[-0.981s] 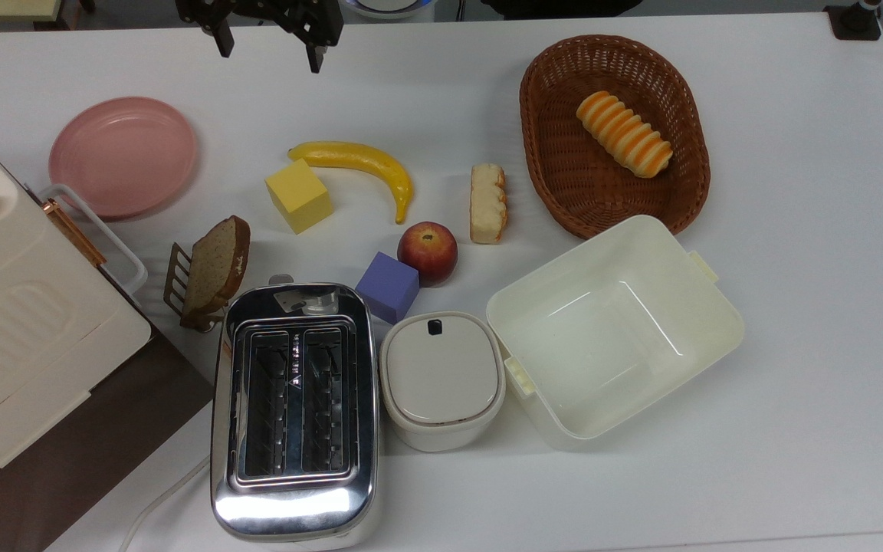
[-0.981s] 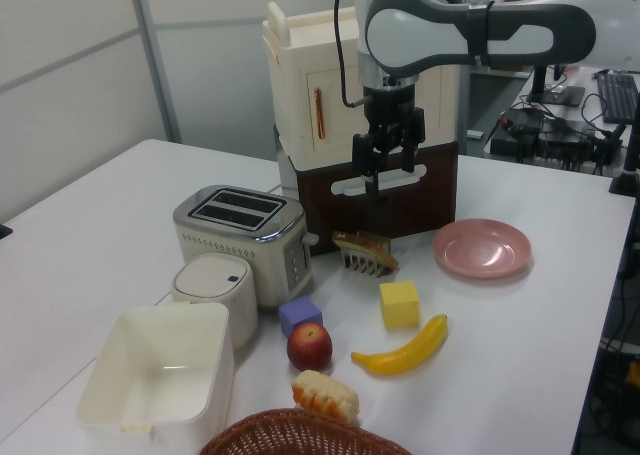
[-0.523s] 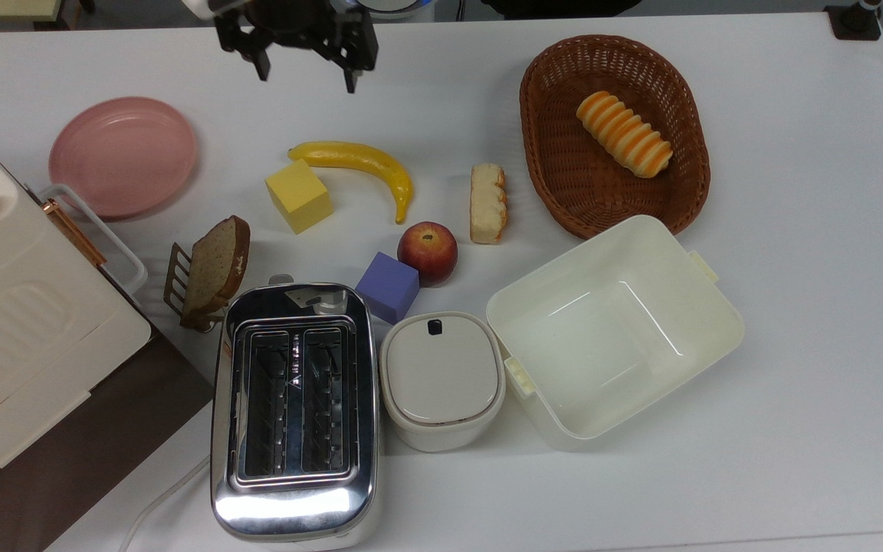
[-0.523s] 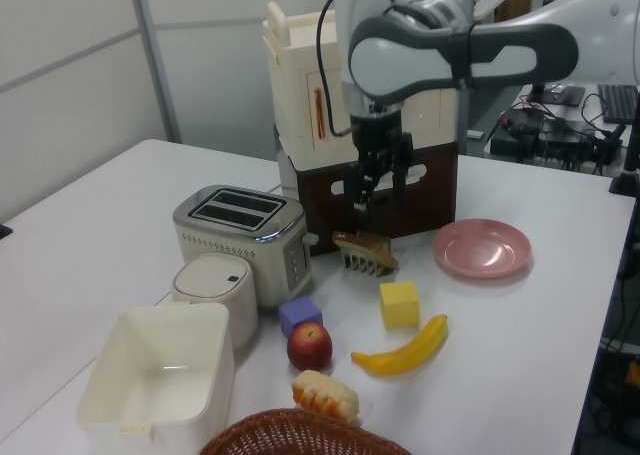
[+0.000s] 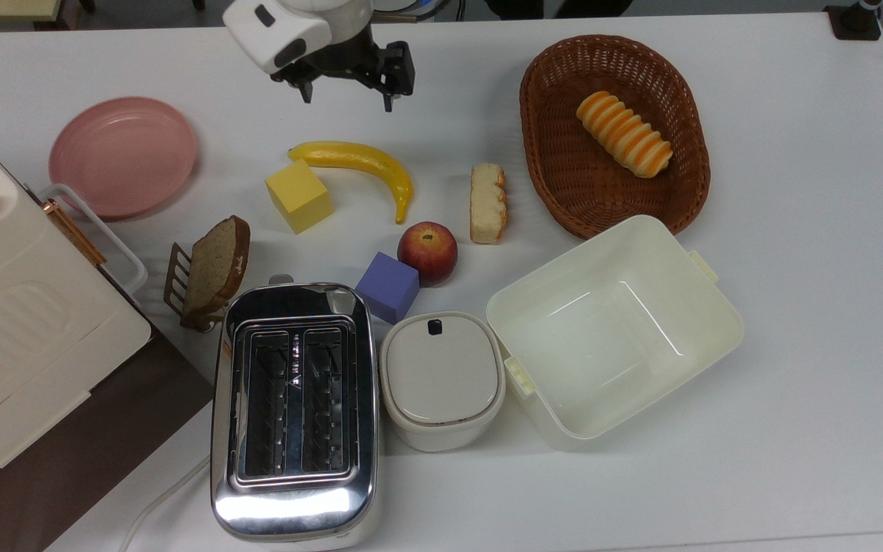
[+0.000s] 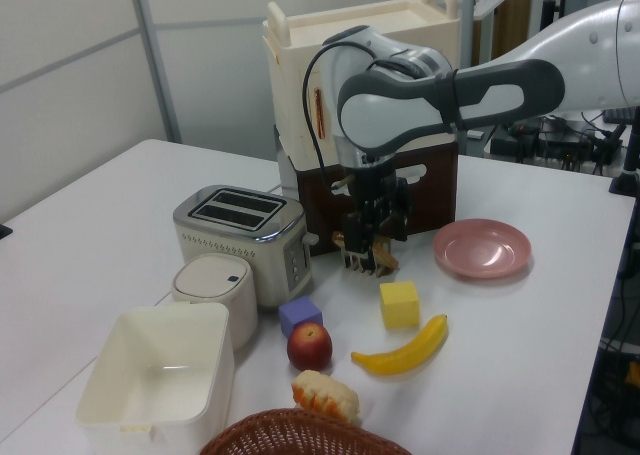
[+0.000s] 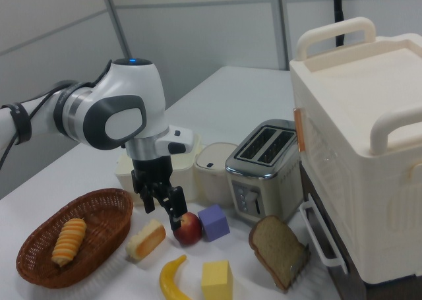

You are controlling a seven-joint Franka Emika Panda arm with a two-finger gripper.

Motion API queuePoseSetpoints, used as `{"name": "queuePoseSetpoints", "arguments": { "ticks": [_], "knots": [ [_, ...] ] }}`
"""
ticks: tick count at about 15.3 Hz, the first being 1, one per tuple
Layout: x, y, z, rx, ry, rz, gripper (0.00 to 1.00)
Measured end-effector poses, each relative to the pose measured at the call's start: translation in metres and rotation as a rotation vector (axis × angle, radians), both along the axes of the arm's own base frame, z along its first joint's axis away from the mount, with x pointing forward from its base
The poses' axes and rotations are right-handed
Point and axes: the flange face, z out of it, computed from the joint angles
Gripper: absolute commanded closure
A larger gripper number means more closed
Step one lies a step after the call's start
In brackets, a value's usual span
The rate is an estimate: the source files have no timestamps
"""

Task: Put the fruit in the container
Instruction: 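Move the open gripper down toward the yellow banana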

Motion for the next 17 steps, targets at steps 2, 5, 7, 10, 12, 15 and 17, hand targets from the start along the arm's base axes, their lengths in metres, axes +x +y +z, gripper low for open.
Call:
{"name": "queuePoseSetpoints", "arguments": {
  "ticks": [2,5,7,10,12,15,17],
  "knots": [
    [-0.003,0.012,-0.01,-0.014,0.023,0.085,0.0],
    [-0.009,0.031,-0.025,-0.038,0.06,0.231,0.0],
    [-0.01,0.033,-0.028,-0.038,0.068,0.273,0.0],
    [-0.013,0.028,-0.036,-0.054,0.106,0.422,0.0],
    [-0.019,0.027,-0.047,-0.057,0.161,0.561,0.0],
    [-0.02,0.034,-0.063,-0.042,0.209,0.674,0.0],
    [-0.02,0.041,-0.075,-0.046,0.235,0.708,0.0]
  ]
}}
